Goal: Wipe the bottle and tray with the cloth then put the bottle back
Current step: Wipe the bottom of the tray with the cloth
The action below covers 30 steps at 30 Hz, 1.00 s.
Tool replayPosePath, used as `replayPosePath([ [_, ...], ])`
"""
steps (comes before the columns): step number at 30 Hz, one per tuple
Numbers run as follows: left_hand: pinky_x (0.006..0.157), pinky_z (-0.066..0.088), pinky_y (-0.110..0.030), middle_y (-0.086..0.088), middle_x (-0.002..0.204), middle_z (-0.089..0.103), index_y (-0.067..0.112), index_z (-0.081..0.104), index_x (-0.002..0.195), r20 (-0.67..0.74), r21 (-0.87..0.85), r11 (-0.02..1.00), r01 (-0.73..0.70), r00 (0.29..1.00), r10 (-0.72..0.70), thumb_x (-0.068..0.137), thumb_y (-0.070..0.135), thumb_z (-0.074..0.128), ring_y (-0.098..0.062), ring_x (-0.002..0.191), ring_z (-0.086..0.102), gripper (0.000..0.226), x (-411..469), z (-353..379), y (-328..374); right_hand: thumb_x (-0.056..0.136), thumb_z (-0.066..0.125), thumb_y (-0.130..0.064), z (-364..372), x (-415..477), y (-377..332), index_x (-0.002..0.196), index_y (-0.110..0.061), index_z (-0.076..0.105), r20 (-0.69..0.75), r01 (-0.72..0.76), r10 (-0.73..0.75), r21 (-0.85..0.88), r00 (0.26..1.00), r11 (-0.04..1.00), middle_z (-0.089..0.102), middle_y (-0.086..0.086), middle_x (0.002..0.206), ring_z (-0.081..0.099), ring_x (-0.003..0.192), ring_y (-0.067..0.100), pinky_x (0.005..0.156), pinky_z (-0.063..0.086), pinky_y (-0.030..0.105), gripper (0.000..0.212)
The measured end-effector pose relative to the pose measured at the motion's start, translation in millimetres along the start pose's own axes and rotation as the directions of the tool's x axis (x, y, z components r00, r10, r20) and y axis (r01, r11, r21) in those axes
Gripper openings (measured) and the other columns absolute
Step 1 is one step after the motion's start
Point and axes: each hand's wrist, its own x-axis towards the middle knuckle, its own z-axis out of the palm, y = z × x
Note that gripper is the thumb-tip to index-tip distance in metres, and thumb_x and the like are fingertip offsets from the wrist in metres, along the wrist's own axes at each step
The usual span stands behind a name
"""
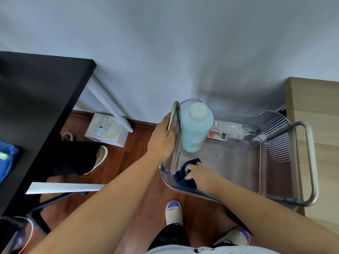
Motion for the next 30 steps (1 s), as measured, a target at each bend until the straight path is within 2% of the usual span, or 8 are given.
replayPosePath([
  [6, 0.098, 0.037, -0.032, 0.011, 0.132, 0.055, 0.036, 0.040, 0.140, -0.003, -0.031, 0.999, 0.022, 1.000, -0.022, 0.098, 0.035, 0.038, -0.016, 0.123, 0.050, 0.042, -1.3, -0.9, 0.9, 0.084, 0.053, 0.000, 18.2, -62.9, 64.6, 0.112, -0.027, 0.064, -0.042, -0.081, 0.080, -0.031, 0.996, 0.996, 0.044, -0.006, 0.131, 0.041, 0.110, 0.021, 0.086, 0.039, 0.031, 0.040],
  [10, 0.095, 0.034, -0.029, 0.020, 0.121, 0.050, 0.039, 0.040, 0.139, 0.000, -0.053, 0.998, 0.033, 0.999, -0.033, 0.099, 0.034, 0.039, -0.011, 0.121, 0.048, 0.041, -4.4, 0.2, 2.2, 0.083, 0.055, -0.001, 32.7, -90.9, 92.4, 0.103, -0.030, 0.063, -0.071, -0.213, 0.213, 0.013, 0.974, 0.977, 0.047, -0.010, 0.120, 0.042, 0.101, 0.016, 0.084, 0.039, 0.028, 0.036],
  [14, 0.093, 0.034, -0.027, 0.018, 0.122, 0.053, 0.035, 0.043, 0.139, -0.033, -0.055, 0.998, 0.023, 0.999, -0.024, 0.099, 0.030, 0.040, -0.009, 0.117, 0.049, 0.041, -4.0, 0.2, -1.4, 0.083, 0.054, -0.002, 33.9, -87.1, 84.4, 0.108, -0.036, 0.061, -0.072, -0.213, 0.217, 0.060, 0.974, 0.975, 0.045, -0.006, 0.123, 0.043, 0.100, 0.019, 0.088, 0.045, 0.036, 0.043],
  [17, 0.089, 0.035, -0.022, 0.017, 0.120, 0.054, 0.034, 0.044, 0.139, -0.035, -0.048, 0.999, 0.003, 0.999, -0.004, 0.100, 0.029, 0.040, -0.006, 0.112, 0.049, 0.040, -4.2, 2.0, -2.2, 0.084, 0.054, -0.004, 29.3, -56.4, 58.9, 0.120, -0.036, 0.056, -0.068, -0.139, 0.147, 0.104, 0.987, 0.985, 0.041, 0.000, 0.132, 0.042, 0.103, 0.023, 0.089, 0.043, 0.035, 0.048],
  [21, 0.085, 0.033, -0.012, 0.022, 0.119, 0.051, 0.032, 0.043, 0.140, -0.032, -0.037, 0.999, -0.025, 0.999, 0.024, 0.101, 0.027, 0.039, 0.001, 0.109, 0.046, 0.040, -4.1, 1.8, -2.8, 0.087, 0.057, -0.008, 17.6, 1.3, -1.8, 0.132, -0.034, 0.044, -0.124, -0.022, 0.030, 0.066, 0.992, 0.998, 0.035, 0.008, 0.140, 0.042, 0.117, 0.035, 0.097, 0.045, 0.044, 0.054],
  [25, 0.089, 0.031, -0.017, 0.021, 0.123, 0.050, 0.034, 0.040, 0.141, -0.014, -0.050, 0.999, 0.001, 1.000, -0.002, 0.101, 0.028, 0.039, 0.001, 0.112, 0.044, 0.040, -3.2, 0.7, -6.2, 0.088, 0.057, -0.006, 11.9, 21.4, -28.4, 0.134, -0.031, 0.040, -0.153, -0.005, 0.014, 0.055, 0.988, 0.998, 0.037, 0.009, 0.139, 0.038, 0.123, 0.036, 0.099, 0.046, 0.048, 0.055],
  [27, 0.090, 0.031, -0.017, 0.022, 0.124, 0.049, 0.035, 0.040, 0.141, -0.008, -0.066, 0.998, -0.004, 1.000, 0.003, 0.101, 0.027, 0.039, 0.001, 0.114, 0.043, 0.041, -4.2, 1.8, -5.8, 0.090, 0.056, -0.005, 12.8, 13.0, -18.9, 0.136, -0.029, 0.041, -0.148, -0.017, 0.022, 0.032, 0.989, 0.999, 0.035, 0.007, 0.143, 0.038, 0.124, 0.033, 0.102, 0.044, 0.045, 0.054],
  [30, 0.097, 0.034, -0.026, 0.015, 0.132, 0.052, 0.033, 0.041, 0.141, -0.004, -0.062, 0.998, -0.016, 1.000, 0.016, 0.101, 0.027, 0.039, -0.006, 0.119, 0.046, 0.041, -4.6, 1.9, -6.9, 0.091, 0.054, -0.007, 17.0, -12.1, 10.2, 0.134, -0.027, 0.045, -0.134, -0.068, 0.074, 0.044, 0.988, 0.997, 0.035, 0.006, 0.144, 0.042, 0.120, 0.032, 0.099, 0.043, 0.042, 0.049],
])
